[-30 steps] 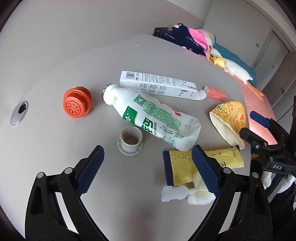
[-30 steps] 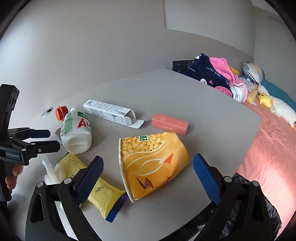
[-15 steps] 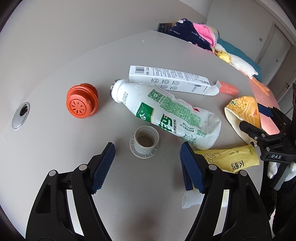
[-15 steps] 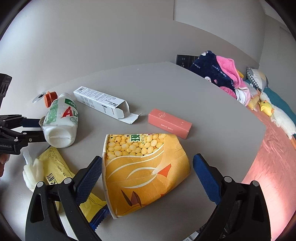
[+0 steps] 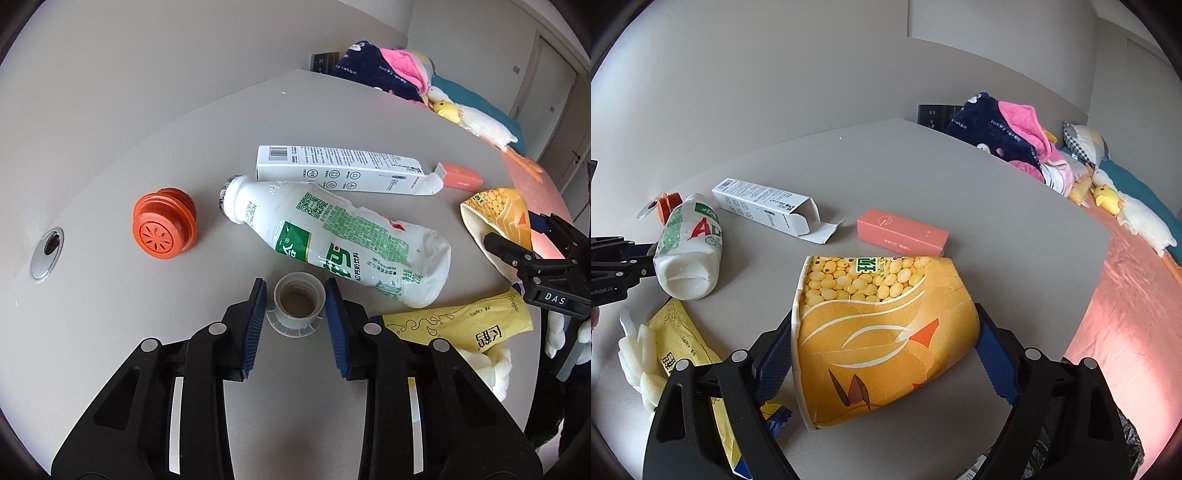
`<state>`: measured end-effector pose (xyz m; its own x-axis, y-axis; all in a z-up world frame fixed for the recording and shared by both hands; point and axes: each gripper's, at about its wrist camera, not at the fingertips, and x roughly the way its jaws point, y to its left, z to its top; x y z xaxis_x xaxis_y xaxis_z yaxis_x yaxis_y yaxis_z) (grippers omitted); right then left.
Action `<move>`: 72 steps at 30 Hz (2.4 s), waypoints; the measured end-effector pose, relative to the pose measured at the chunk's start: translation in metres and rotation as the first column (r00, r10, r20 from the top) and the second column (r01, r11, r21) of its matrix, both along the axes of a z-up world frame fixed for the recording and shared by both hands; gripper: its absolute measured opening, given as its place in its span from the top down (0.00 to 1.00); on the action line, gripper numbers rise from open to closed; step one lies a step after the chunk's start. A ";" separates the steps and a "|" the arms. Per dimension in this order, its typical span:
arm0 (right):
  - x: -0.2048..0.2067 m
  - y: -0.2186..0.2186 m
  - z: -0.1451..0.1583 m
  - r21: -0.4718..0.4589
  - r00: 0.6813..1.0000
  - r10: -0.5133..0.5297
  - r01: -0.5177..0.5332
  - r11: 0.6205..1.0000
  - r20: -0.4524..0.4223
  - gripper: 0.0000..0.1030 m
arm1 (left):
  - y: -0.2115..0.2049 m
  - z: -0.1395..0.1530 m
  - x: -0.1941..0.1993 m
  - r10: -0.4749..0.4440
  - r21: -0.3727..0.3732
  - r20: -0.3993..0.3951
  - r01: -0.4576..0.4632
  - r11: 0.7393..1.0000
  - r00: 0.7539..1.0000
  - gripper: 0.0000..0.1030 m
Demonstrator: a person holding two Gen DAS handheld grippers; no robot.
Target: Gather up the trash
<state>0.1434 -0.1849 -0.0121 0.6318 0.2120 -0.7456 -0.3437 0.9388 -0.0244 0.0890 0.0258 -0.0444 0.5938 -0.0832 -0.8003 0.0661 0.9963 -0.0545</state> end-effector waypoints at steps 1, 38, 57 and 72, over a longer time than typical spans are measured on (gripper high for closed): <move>-0.001 -0.001 0.001 0.003 1.000 -0.005 0.005 1.000 0.000 0.15 | 0.000 0.001 0.000 0.004 0.004 0.003 -0.004 1.000 1.000 0.69; -0.077 -0.075 0.066 0.123 0.975 -0.213 0.204 0.971 0.067 0.15 | -0.092 0.055 -0.041 -0.190 -0.013 0.109 0.193 0.981 0.976 0.69; -0.115 -0.122 0.075 0.132 0.941 -0.329 0.318 0.939 0.075 0.15 | -0.158 0.059 -0.045 -0.330 -0.014 0.114 0.334 0.942 0.937 0.69; -0.136 -0.158 0.076 0.138 0.900 -0.430 0.418 0.898 0.070 0.15 | -0.200 0.059 -0.053 -0.428 -0.010 0.112 0.432 0.902 0.897 0.69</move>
<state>0.0073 -0.3430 0.0640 0.7485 -0.0110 -0.6630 0.0863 0.9930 0.0810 0.0358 -0.1746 0.0144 0.5742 -0.3753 -0.7277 0.4947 0.8672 -0.0569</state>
